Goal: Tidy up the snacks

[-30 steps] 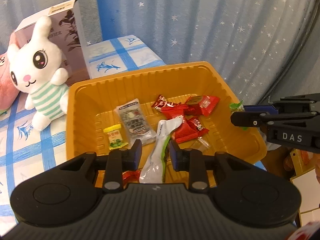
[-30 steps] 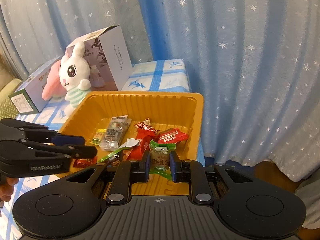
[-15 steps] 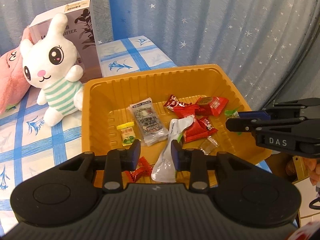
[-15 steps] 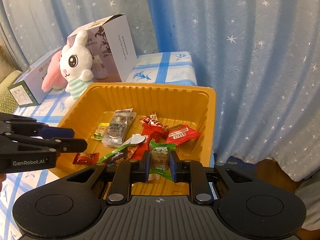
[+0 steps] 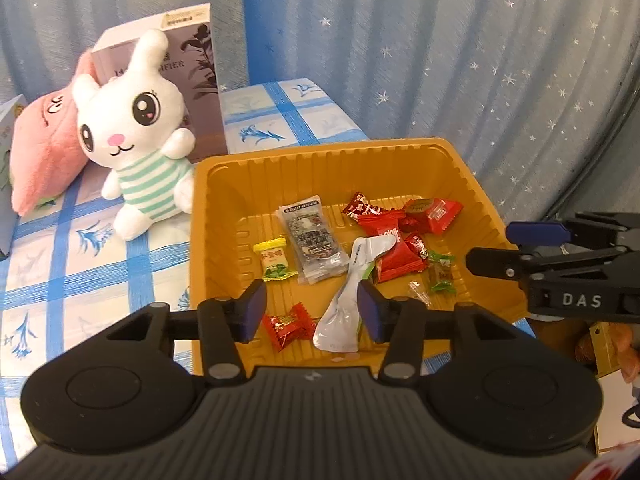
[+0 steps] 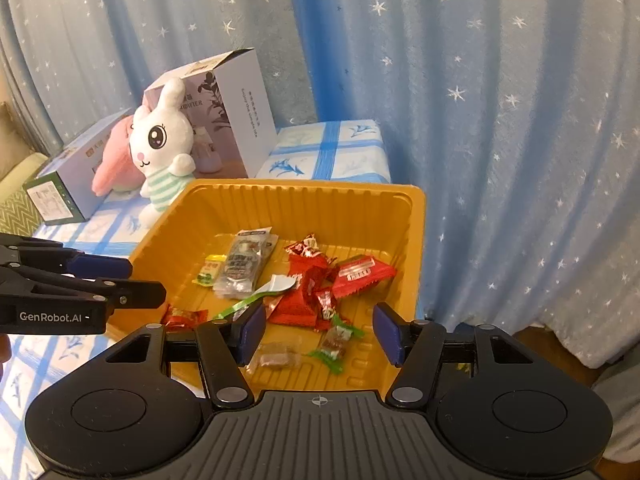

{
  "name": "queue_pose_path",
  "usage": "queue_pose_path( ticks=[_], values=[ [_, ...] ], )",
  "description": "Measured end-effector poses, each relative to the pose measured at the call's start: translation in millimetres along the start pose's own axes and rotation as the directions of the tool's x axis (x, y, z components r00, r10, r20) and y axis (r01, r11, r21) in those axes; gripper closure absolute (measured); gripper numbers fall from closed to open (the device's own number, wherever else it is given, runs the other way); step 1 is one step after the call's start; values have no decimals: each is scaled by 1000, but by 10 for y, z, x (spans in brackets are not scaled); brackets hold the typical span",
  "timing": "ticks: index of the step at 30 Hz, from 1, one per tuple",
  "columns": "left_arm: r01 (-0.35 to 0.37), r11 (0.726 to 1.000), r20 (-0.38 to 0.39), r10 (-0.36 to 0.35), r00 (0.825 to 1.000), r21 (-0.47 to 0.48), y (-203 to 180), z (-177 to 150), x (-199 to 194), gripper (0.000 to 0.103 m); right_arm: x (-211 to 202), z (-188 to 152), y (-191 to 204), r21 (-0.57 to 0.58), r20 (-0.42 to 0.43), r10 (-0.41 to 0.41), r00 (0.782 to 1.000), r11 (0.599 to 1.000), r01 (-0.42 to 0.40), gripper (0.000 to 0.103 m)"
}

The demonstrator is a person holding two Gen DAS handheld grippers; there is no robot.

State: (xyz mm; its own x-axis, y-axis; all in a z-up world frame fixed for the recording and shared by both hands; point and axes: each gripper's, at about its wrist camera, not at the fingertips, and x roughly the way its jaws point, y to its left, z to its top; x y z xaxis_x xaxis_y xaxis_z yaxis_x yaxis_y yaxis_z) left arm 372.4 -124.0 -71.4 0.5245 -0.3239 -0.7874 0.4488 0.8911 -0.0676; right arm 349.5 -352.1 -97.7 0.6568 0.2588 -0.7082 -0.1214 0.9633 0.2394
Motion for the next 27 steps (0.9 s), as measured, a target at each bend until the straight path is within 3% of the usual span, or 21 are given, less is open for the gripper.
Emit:
queue_pose_path(
  ticks=[3,8,11,17,27],
  values=[
    [-2,1000,8,3,1000,-15,-1,-20,-109,55,-108,-25,-6,24,12,7,1000,1000,-7,42],
    [-9,999,37,11,999,-47,-14,-86,-378,47,-370,-73,49,46,41,2,999,999,-4,27],
    [-8,996,59,13,998,-84,-2,-165,-589,40,-552,-130,112,58,58,2,998,998,-5,26],
    [-29,989,81,41,996,-145,8,-383,-1018,40,-839,-266,295,86,37,-3,999,996,0,26],
    [-60,977,57,73,996,-206,-30,-895,-1597,40,-1226,-567,733,23,-10,43,999,999,-43,26]
  ],
)
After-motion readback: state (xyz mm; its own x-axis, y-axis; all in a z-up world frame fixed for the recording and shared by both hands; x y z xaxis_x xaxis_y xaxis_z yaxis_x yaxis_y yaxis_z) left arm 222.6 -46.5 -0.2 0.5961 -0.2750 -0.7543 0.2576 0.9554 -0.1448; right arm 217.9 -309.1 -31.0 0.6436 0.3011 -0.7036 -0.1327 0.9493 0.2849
